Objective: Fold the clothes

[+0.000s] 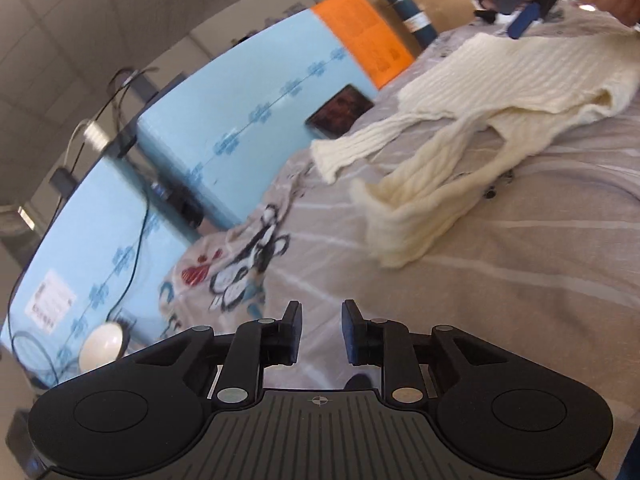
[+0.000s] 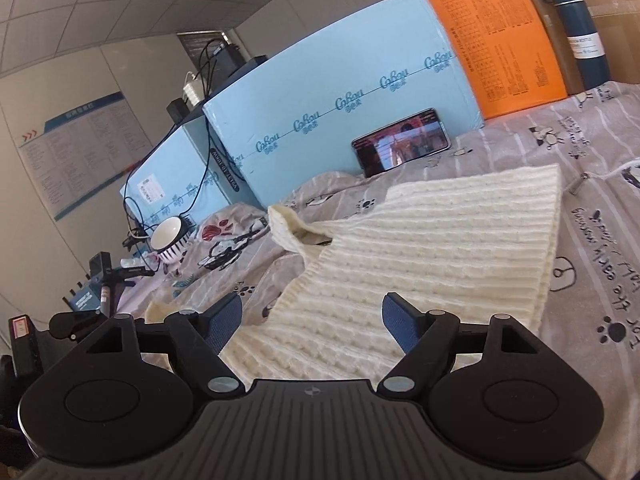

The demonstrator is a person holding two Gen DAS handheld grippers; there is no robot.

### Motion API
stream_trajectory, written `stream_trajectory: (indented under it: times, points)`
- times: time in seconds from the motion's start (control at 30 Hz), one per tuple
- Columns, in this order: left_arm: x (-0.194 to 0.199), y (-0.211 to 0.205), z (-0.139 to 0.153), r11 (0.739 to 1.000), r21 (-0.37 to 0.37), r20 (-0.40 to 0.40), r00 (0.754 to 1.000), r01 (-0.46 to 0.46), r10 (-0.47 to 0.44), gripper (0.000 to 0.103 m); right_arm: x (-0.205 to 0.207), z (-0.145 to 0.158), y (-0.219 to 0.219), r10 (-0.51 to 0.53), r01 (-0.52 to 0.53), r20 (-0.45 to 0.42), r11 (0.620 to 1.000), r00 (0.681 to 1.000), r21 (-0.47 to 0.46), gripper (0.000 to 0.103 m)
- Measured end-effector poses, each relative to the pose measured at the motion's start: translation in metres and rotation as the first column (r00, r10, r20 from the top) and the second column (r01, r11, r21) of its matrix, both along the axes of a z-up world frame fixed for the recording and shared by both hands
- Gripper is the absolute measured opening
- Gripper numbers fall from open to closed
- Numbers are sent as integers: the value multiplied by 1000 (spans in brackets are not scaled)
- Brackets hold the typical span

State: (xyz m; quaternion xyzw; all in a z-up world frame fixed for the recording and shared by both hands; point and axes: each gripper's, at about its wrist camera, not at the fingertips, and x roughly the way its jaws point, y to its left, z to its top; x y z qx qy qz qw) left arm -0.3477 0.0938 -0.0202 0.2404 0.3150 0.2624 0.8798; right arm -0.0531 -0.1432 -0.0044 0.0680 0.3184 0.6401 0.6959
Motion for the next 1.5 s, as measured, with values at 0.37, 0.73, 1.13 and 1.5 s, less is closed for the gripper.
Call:
stream_trajectory:
  times: [0.37, 0.73, 1.13, 1.5]
  points:
    - [-41, 36, 21, 380, -879, 461, 718, 289, 521, 81, -67, -2, 98, 360, -365, -78, 929, 930, -60, 76]
    - [36, 51, -14, 170, -966, 258, 750, 194, 609, 82, -102, -17, 81, 528, -528, -29, 843, 848, -103, 77]
    - [61, 40, 13, 654, -756, 401, 770, -28, 496, 18, -59, -6, 41, 346, -346, 19, 938, 938, -14, 83]
    - [132, -43, 48, 799, -438, 423, 879, 412, -222, 18, -8, -3, -28, 98, -91, -38, 983, 994, 160, 86]
